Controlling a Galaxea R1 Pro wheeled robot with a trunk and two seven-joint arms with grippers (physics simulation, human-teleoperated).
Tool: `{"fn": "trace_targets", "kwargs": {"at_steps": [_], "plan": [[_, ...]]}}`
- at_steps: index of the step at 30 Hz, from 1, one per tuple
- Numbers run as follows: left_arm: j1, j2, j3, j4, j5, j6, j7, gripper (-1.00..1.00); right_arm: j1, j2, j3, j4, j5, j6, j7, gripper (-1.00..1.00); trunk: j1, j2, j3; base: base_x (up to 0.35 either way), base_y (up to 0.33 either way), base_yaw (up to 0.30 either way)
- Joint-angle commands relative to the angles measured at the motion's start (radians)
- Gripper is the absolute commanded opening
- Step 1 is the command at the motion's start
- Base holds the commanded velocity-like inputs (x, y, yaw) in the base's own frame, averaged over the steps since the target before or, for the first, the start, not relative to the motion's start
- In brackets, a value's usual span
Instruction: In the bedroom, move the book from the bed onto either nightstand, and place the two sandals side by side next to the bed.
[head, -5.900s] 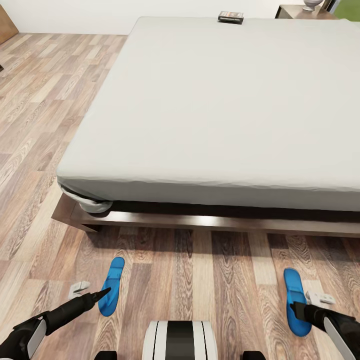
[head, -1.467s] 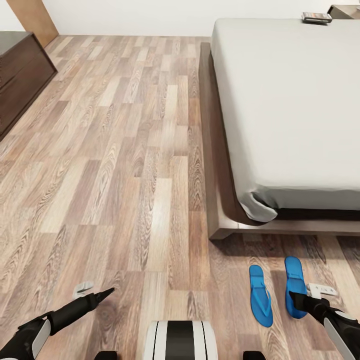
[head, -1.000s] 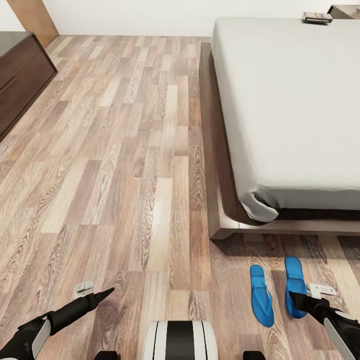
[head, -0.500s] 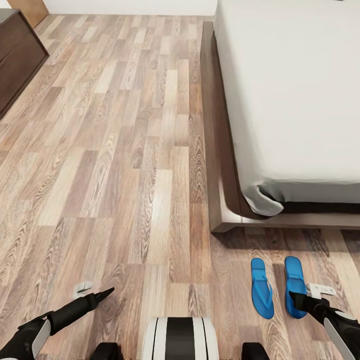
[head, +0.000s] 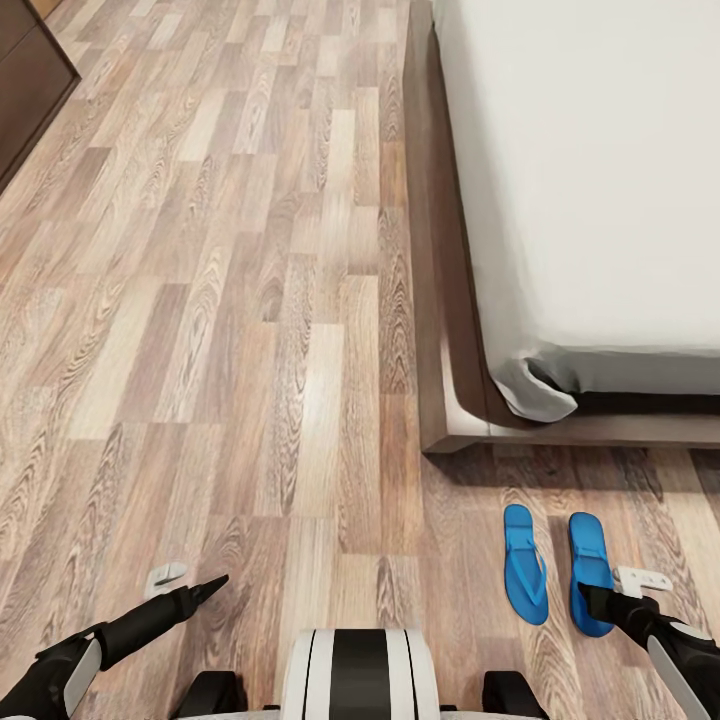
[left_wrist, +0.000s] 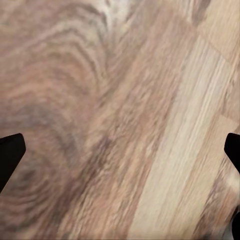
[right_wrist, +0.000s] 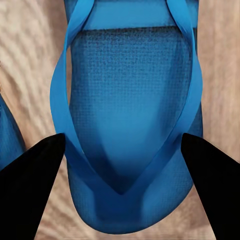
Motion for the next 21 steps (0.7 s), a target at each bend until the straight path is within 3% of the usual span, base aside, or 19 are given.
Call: {"fn": "trace_targets", "kwargs": {"at_steps": [1,21], "plan": [[0.0,0.0,0.002,0.0,0.005,0.011,-0.004,1.0,0.0,0.0,-0.003,-0.002,-0.005,0.006,0.004,-1.0,0.0,0.0,0.0,0.0,0.0,0.0],[0.0,0.0,0.004,0.0,0.005,0.011,-0.007,1.0,0.0,0.0,-0.002,-0.001,-0.005,0.006,0.004,-1.0,0.0,0.0,0.0,0.022,0.0,0.0]]}}
